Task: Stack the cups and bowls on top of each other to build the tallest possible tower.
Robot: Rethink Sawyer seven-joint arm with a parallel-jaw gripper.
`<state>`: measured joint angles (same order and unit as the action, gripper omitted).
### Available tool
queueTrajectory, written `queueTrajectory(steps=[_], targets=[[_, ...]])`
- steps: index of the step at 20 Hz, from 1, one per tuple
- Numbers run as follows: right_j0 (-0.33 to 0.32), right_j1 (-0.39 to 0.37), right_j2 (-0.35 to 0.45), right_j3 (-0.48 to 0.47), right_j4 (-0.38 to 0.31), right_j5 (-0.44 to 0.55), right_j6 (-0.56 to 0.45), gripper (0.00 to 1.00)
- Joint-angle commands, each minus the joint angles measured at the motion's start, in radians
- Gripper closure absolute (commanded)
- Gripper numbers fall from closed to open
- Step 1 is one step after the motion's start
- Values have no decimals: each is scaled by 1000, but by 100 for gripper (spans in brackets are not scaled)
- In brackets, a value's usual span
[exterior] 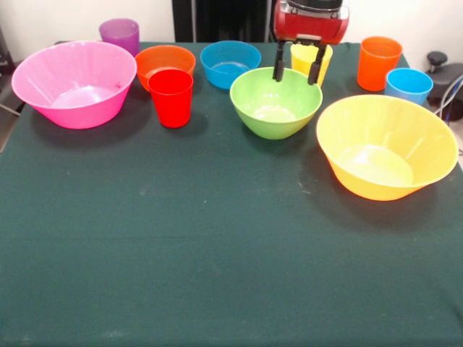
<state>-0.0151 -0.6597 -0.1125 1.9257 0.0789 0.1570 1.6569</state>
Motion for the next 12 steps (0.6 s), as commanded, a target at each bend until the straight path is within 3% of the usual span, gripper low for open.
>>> queueTrajectory(steps=[1,6,12], targets=[[-41,-10,37,-10,0,282,89,0],[-18,-66,16,32,-8,303,111,0],[-35,52,49,21,-6,174,147,0]])
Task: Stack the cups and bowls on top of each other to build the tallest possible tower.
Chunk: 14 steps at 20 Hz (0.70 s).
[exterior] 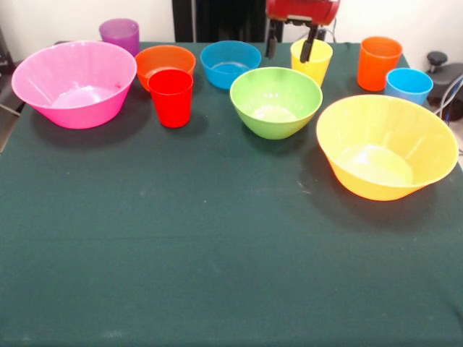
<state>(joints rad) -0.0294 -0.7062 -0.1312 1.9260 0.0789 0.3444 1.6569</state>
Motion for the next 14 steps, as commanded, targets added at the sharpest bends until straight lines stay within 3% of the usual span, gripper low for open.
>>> queueTrajectory(steps=[1,10,14], targets=[[-21,118,68,11,-8,-32,151,0],[-1,247,55,-84,6,-122,169,0],[-8,255,60,-93,7,-137,161,0]])
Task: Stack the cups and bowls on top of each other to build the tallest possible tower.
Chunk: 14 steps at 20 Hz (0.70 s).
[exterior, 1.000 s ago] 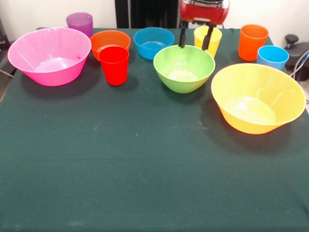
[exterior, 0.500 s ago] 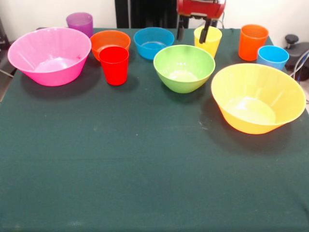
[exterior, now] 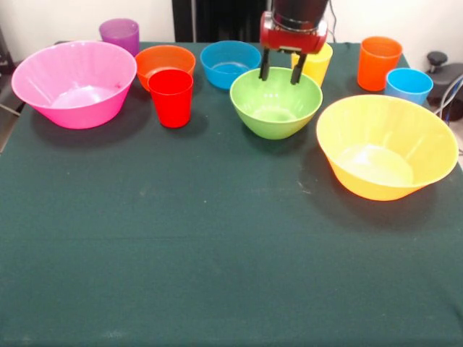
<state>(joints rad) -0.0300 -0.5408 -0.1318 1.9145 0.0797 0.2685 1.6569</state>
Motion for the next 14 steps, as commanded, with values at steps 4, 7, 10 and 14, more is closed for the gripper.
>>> queueTrajectory(steps=[4,7,10,14], targets=[[-12,70,68,-59,3,-74,160,0],[-9,88,71,-58,3,-95,163,0],[-5,77,68,-60,8,-71,160,0],[-8,41,70,-54,11,-14,147,0]])
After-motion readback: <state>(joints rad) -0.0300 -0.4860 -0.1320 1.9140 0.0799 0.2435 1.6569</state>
